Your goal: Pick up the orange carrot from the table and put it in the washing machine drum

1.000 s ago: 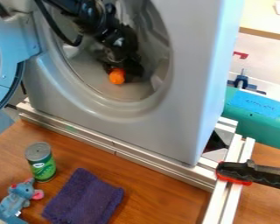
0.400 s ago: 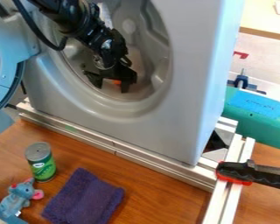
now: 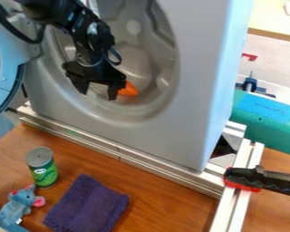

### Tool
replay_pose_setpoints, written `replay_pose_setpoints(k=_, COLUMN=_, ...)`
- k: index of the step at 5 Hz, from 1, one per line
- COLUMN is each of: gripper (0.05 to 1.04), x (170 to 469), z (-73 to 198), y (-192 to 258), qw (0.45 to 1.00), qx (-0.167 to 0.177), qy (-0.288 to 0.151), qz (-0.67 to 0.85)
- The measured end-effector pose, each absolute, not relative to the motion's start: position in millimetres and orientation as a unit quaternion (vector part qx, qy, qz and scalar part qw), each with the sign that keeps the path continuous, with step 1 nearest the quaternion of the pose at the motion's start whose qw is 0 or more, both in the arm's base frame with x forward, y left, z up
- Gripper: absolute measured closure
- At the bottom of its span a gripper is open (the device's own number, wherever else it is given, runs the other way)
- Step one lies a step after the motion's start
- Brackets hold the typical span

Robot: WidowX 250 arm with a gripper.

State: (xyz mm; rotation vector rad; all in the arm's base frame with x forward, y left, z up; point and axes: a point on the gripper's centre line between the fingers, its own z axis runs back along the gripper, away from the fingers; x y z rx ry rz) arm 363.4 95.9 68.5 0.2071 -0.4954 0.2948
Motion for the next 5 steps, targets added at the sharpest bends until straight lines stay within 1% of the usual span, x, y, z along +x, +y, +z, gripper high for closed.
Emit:
replay_pose_setpoints(k=1, gripper=0.089, x=325, z=60, y=71, qw=0.973, qx=0.09, qy=-0.177, qz=0.116)
replay_pose_setpoints(k=2, gripper=0.088, x=290, z=48, y=38, qw=0.985, qx=0.058, qy=-0.136, qz=0.084)
replay_pose_setpoints(k=3, gripper=0.088, x=281, z=41, y=21, qw=0.988, qx=0.048, qy=-0.13, qz=0.066)
replay_pose_setpoints(k=4, gripper=0.088, x=278, z=37, y=14, qw=0.989, qx=0.044, qy=-0.129, qz=0.059)
replay_pose_setpoints(k=5, gripper=0.088, x=274, z=36, y=6, qw=0.991, qx=0.038, qy=-0.114, qz=0.06)
